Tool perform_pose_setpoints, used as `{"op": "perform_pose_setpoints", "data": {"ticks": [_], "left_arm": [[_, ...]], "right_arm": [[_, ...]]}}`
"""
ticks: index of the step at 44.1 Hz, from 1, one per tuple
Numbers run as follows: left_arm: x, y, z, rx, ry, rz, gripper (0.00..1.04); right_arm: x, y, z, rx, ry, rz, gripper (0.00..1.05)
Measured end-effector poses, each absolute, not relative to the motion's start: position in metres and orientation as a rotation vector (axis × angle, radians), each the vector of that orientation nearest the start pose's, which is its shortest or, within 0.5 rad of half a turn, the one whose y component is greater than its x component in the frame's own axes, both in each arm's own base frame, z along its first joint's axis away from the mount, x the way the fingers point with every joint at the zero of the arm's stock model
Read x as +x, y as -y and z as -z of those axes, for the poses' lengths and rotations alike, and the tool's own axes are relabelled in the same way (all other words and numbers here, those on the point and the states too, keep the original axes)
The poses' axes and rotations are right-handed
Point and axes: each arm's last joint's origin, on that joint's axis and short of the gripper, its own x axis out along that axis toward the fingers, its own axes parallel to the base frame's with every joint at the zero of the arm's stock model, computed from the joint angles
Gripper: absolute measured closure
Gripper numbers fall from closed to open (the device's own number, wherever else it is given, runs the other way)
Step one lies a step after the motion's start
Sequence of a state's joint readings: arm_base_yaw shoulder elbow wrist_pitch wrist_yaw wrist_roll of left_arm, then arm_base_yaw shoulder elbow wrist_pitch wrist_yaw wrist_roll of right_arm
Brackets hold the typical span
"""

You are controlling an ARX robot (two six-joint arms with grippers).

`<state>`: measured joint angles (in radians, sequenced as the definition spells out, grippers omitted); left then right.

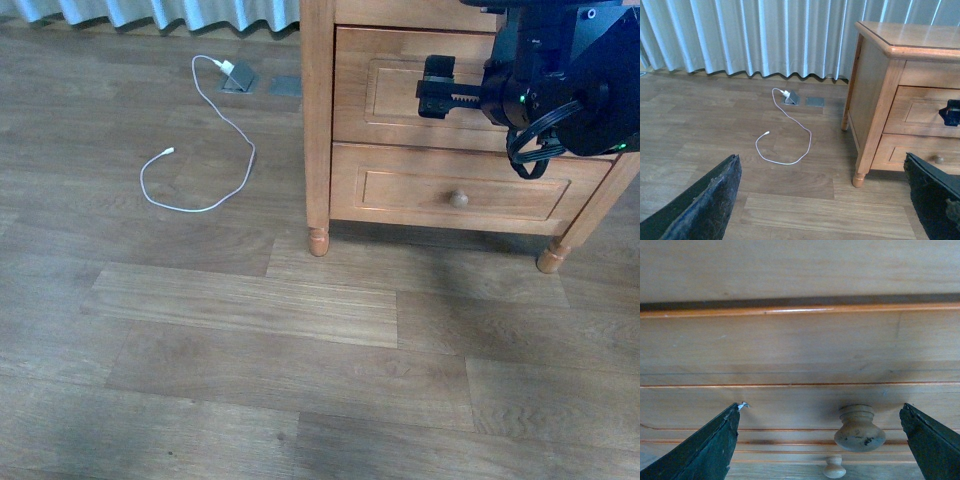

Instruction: Put charger into drawer

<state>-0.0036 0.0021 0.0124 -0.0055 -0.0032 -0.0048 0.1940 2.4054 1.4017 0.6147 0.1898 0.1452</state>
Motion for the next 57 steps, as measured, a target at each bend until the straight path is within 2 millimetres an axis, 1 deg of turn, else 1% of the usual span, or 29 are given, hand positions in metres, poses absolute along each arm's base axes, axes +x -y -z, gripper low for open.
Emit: {"op": "perform_pose_setpoints", "data": {"ticks": [19, 25, 29, 34, 38, 40, 42, 44, 45, 47, 49, 54, 57], "left_arm": [[0.097, 0.000, -0.167, -0.005, 0.005, 0.000, 0.06], [0.097, 0.000, -0.167, -0.005, 0.005, 0.000, 0.06], [0.097, 0.000, -0.167, -0.005, 0.005, 0.000, 0.06], [0.097, 0.000, -0.167, -0.005, 0.005, 0.000, 0.06], [0.097, 0.000, -0.167, -0.005, 0.005, 0.000, 0.06], [0.097, 0.000, -0.167, -0.005, 0.005, 0.000, 0.06], [0.097, 0.000, -0.167, -0.005, 0.005, 0.000, 0.06], [0.097, 0.000, -0.167, -0.005, 0.005, 0.000, 0.06], [0.097, 0.000, -0.167, -0.005, 0.005, 0.000, 0.06], [0.097, 0.000, -0.167, -0.005, 0.005, 0.000, 0.06], [0.097, 0.000, -0.167, -0.005, 0.005, 0.000, 0.06], [0.097, 0.000, -0.167, -0.005, 0.005, 0.000, 0.06], [0.097, 0.000, -0.167, -0.005, 0.005, 0.000, 0.06]], "right_arm": [[0.479, -0.090, -0.069, 0.084, -0.351, 0.026, 0.08], [0.471, -0.089, -0.075, 0.094, -0.344, -0.013, 0.08], [0.459, -0.087, -0.086, 0.101, -0.337, -0.038, 0.08], [0.430, -0.083, -0.105, 0.116, -0.348, -0.106, 0.08], [0.399, -0.079, -0.116, 0.125, -0.375, -0.167, 0.08], [0.378, -0.074, -0.123, 0.130, -0.388, -0.192, 0.08], [0.365, -0.071, -0.128, 0.134, -0.392, -0.207, 0.08], [0.344, -0.064, -0.138, 0.141, -0.389, -0.222, 0.08], [0.341, -0.063, -0.140, 0.143, -0.388, -0.223, 0.08], [0.327, -0.057, -0.146, 0.153, -0.386, -0.221, 0.08], [0.307, -0.048, -0.156, 0.169, -0.374, -0.211, 0.08], [0.275, -0.034, -0.171, 0.203, -0.358, -0.198, 0.08], [0.247, -0.025, -0.182, 0.224, -0.346, -0.201, 0.08]]}}
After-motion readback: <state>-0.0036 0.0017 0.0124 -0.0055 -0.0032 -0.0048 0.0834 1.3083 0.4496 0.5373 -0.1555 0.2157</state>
